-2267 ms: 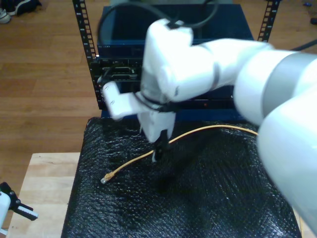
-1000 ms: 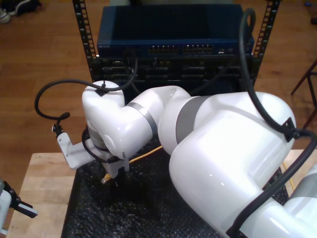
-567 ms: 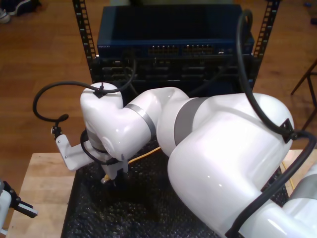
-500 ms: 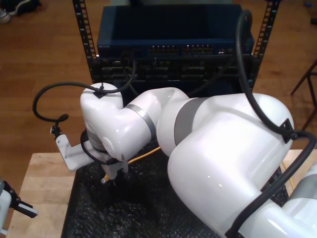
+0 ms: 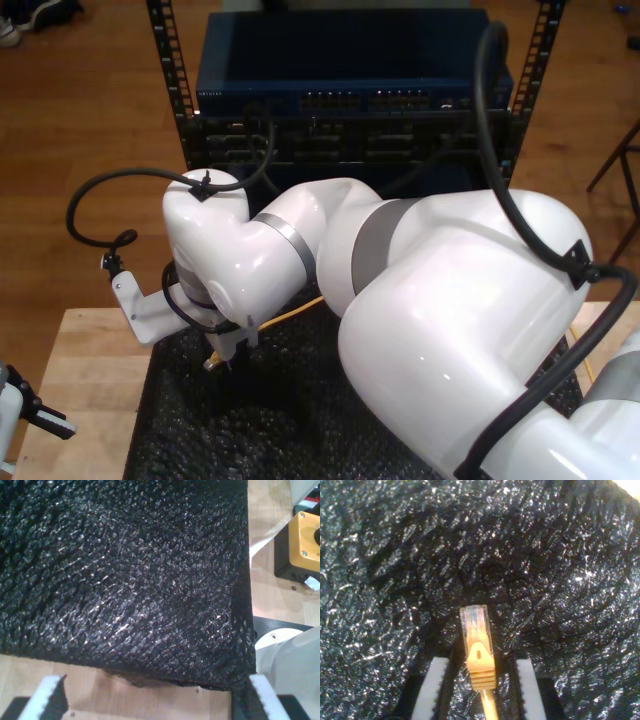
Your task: Grab the cable and plug it in
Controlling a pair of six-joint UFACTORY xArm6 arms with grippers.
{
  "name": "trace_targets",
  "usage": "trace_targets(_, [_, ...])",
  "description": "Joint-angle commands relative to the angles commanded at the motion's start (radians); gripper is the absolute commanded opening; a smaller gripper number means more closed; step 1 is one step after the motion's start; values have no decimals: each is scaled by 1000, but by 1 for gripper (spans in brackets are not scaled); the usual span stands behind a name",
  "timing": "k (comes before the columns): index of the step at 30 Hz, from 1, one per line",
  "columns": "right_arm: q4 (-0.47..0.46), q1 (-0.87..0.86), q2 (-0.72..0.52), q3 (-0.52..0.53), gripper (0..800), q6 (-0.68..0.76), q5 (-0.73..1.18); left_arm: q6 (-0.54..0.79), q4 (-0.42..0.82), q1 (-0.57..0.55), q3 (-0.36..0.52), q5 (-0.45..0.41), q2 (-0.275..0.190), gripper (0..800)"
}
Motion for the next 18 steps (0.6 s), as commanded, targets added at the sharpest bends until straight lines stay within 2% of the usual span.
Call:
trace_targets(10, [-2, -2, -2, 2, 262, 2, 0, 0, 0, 0, 0, 0, 0, 800])
trace_targets(16, [-6, 0, -3, 2, 193, 2, 0, 0, 0, 0, -5, 2, 0, 800])
trace_targets(18, [-6, 3, -3, 3, 145, 2, 0, 0, -2, 0, -5, 2, 0, 800])
